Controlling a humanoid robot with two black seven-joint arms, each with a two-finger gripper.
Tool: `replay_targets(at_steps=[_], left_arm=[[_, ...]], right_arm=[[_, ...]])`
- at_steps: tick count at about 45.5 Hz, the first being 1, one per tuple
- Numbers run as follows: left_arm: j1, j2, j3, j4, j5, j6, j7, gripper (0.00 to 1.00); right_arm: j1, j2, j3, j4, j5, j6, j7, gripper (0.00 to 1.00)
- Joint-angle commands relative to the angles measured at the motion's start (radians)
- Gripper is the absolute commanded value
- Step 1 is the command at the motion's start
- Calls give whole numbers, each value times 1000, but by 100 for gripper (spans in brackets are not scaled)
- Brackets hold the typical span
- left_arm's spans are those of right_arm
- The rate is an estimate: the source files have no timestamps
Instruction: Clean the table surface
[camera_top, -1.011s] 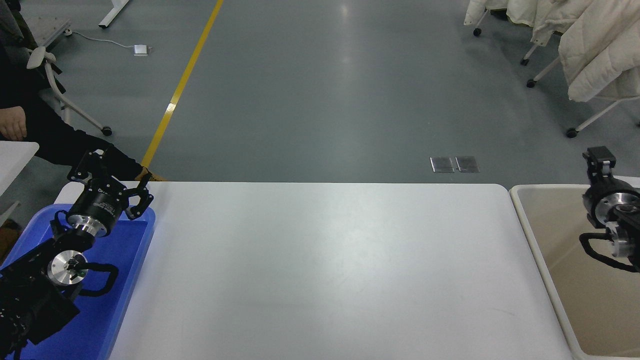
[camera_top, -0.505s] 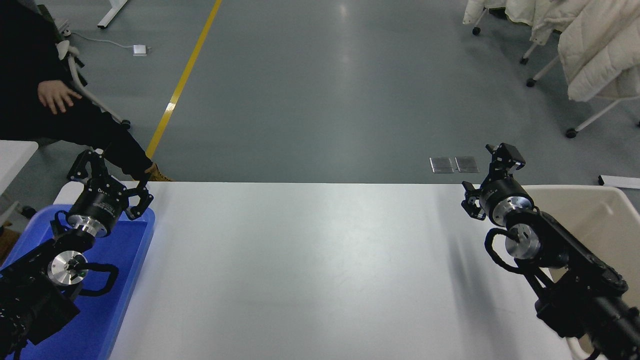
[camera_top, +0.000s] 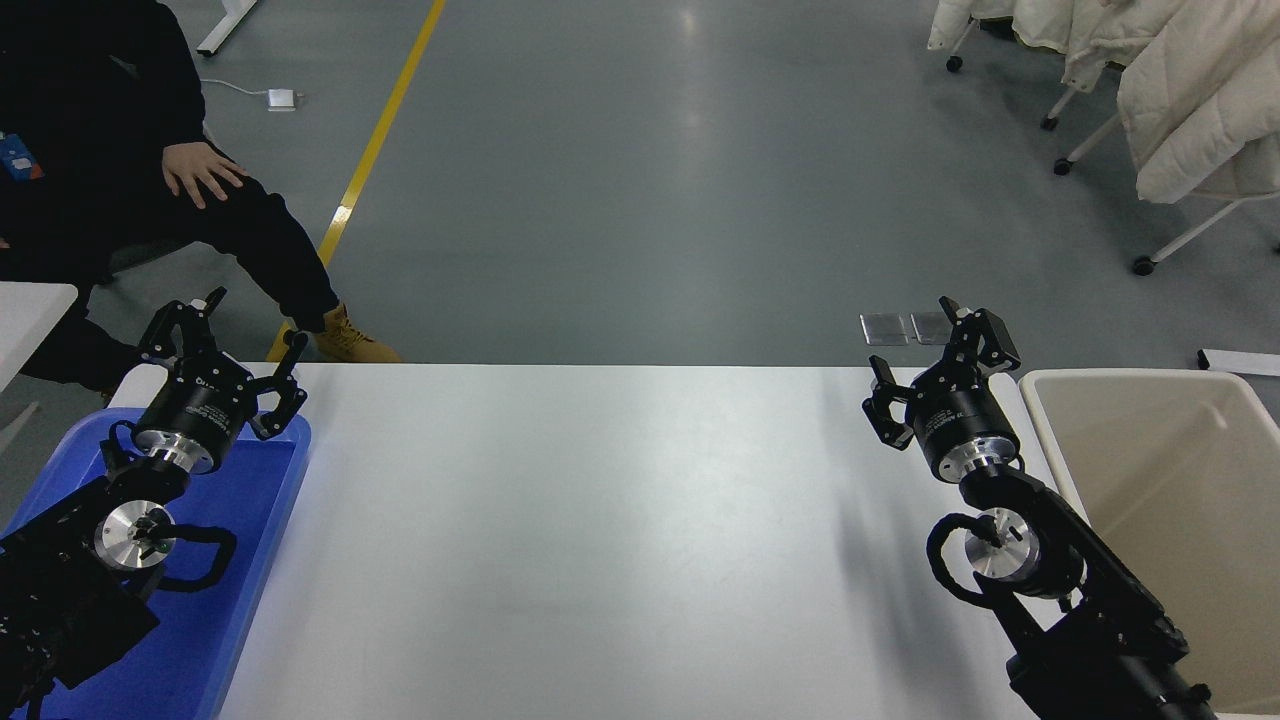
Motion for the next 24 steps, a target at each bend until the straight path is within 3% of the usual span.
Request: replay_targets(at_steps=[1,24], left_arm=[[0,0,0,0,0,0,0,100],[0,0,0,0,0,0,0,100]], right_arm=[[-8,15,-6,-16,-12,37,20,100],[15,37,-29,-87,-124,41,33,100]])
